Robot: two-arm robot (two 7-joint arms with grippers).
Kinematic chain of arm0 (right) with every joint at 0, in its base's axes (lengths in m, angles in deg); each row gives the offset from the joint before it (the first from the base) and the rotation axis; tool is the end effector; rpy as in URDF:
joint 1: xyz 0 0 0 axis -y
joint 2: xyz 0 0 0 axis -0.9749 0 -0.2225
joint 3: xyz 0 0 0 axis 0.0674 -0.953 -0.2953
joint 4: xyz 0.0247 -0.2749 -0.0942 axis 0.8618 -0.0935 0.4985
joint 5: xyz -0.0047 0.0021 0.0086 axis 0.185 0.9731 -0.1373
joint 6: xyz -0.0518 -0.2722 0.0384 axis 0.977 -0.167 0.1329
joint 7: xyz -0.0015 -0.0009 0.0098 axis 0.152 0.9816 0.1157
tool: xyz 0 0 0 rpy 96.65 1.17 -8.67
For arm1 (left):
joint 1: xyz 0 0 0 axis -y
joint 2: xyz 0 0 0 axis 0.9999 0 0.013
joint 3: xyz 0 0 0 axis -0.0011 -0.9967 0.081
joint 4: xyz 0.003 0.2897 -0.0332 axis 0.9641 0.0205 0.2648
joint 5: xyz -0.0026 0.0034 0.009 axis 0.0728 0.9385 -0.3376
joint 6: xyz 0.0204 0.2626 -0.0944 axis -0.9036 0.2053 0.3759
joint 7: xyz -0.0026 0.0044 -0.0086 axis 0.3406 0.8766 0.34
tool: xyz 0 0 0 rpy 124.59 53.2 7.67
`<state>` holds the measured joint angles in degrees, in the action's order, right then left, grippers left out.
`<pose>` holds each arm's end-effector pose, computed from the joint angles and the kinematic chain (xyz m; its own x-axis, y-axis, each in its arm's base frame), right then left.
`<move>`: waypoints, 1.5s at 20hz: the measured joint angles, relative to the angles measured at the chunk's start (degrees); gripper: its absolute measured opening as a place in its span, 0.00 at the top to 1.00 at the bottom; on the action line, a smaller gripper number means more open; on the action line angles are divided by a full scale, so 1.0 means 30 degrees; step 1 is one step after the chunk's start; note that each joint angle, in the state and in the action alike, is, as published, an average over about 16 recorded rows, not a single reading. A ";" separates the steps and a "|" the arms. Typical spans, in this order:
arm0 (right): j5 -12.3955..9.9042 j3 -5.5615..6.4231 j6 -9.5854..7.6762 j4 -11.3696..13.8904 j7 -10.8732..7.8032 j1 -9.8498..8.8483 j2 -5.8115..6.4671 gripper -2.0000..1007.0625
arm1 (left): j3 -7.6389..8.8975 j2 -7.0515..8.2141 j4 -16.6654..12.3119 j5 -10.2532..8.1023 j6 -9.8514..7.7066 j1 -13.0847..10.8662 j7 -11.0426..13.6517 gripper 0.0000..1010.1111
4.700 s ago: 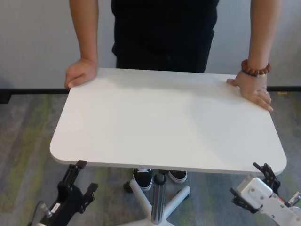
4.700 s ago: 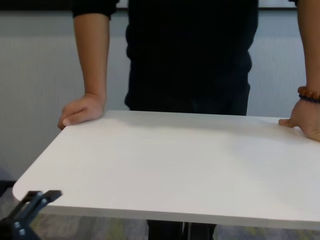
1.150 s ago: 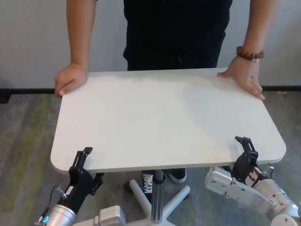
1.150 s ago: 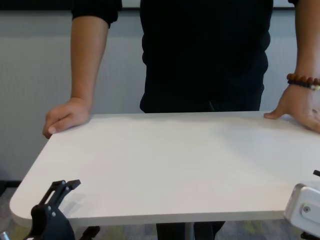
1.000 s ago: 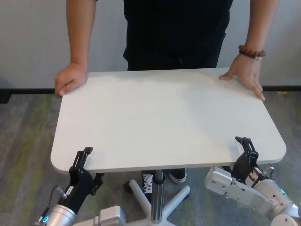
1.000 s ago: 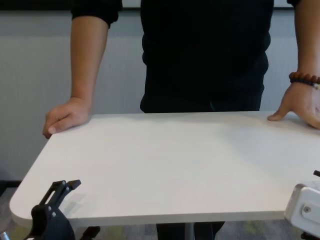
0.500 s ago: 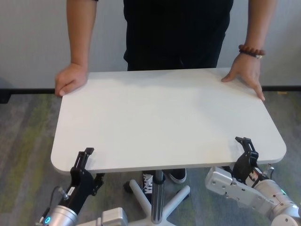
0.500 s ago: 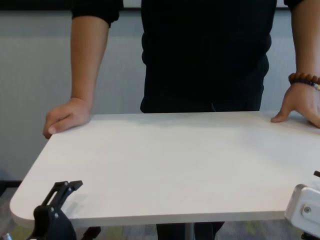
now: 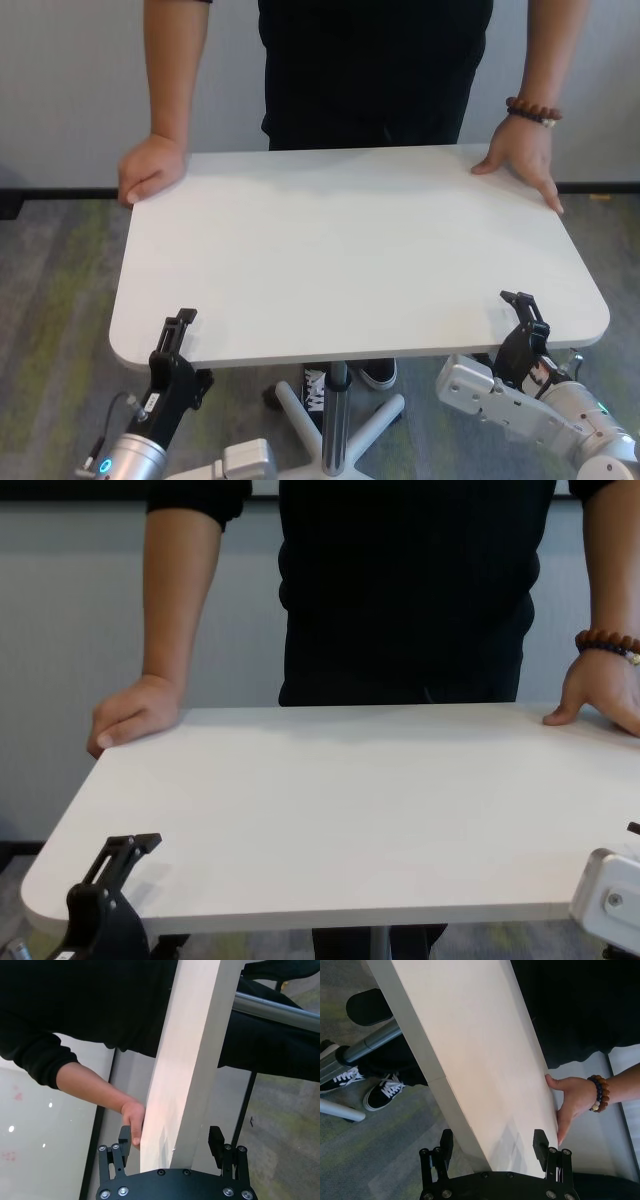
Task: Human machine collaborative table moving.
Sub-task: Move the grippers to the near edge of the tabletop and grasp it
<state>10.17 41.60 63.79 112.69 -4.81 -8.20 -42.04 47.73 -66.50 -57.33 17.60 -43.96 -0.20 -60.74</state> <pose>0.2849 -0.0405 -0.3425 0.3444 -0.3427 0.8741 0.9375 0.1741 -0.3012 0.2556 -0.0004 -0.4050 0.0473 0.2385 0.9700 -0.9528 0.3024 -0.0279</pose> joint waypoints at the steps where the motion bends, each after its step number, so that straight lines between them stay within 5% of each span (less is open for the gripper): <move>1: -0.0002 -0.0002 -0.0001 0.0001 -0.0001 0.0001 0.0002 0.01 | -0.0006 -0.0024 0.0032 0.0023 -0.0062 0.0022 -0.0003 0.01; 30: -0.0019 -0.0020 -0.0023 0.0022 -0.0005 0.0006 0.0029 0.01 | -0.0027 -0.0163 0.0194 -0.0050 -0.0212 0.0175 0.0054 0.02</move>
<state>10.11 41.54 63.72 112.76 -4.83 -8.18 -41.96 47.65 -66.99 -56.74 17.45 -44.60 0.32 -60.58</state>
